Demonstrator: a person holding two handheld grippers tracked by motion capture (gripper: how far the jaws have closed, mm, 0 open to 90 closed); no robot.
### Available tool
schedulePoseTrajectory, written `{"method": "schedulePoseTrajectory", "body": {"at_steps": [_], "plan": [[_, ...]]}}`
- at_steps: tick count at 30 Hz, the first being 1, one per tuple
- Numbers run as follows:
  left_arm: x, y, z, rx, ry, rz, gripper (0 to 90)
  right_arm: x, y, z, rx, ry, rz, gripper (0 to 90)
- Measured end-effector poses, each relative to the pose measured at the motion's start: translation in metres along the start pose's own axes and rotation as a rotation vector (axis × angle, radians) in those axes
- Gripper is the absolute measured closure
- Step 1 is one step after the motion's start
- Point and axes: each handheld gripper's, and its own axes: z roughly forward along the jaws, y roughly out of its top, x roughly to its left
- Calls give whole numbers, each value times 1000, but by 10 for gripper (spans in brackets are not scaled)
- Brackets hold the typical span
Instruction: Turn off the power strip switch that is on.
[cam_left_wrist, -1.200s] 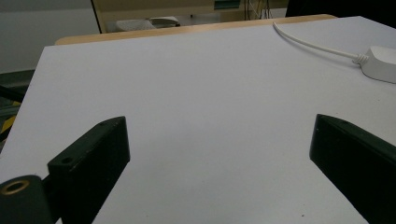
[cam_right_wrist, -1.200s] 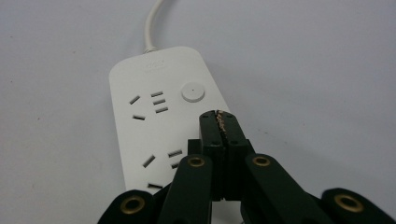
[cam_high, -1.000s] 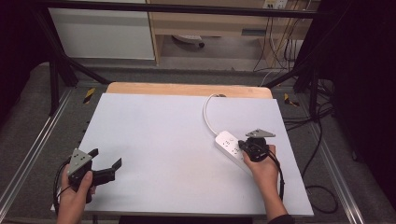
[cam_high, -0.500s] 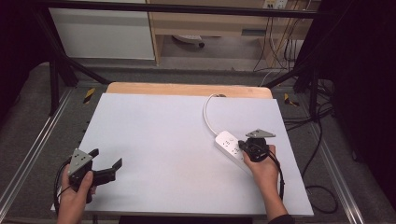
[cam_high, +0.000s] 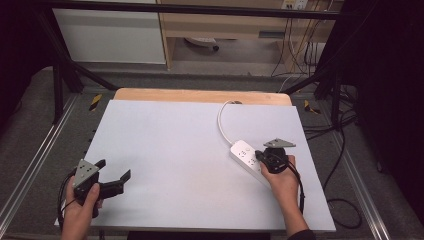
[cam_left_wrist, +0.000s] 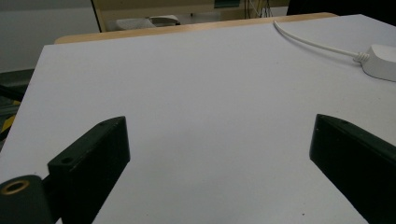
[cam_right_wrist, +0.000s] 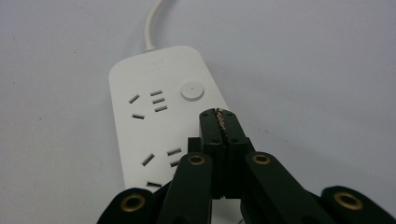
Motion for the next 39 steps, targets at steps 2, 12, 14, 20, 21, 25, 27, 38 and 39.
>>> {"method": "schedulePoseTrajectory", "body": {"at_steps": [2, 12, 14, 20, 21, 25, 27, 38, 39], "plan": [[0, 0, 0, 0, 0, 0, 49, 0, 0, 0, -1, 0, 0, 900], [0, 0, 0, -1, 1, 2, 49, 0, 0, 0, -1, 2, -2, 900], [0, 0, 0, -2, 5, 3, 49, -1, 0, 0, -2, 4, 4, 900], [0, 0, 0, -2, 5, 2, 49, 0, 0, 0, 0, 2, 0, 900], [0, 0, 0, -2, 5, 2, 49, -1, 0, 0, 0, 3, 3, 900], [0, 0, 0, -3, 2, -3, 49, -1, 0, 0, 1, 4, 4, 900], [0, 0, 0, 0, 2, 0, 49, -1, 0, 1, 2, 5, 5, 900], [1, 0, 0, -1, 4, -2, 49, -2, -1, 1, 2, 10, 6, 900], [1, 0, 0, -2, 3, -2, 49, -2, -1, 0, 2, 10, 6, 900]]}}
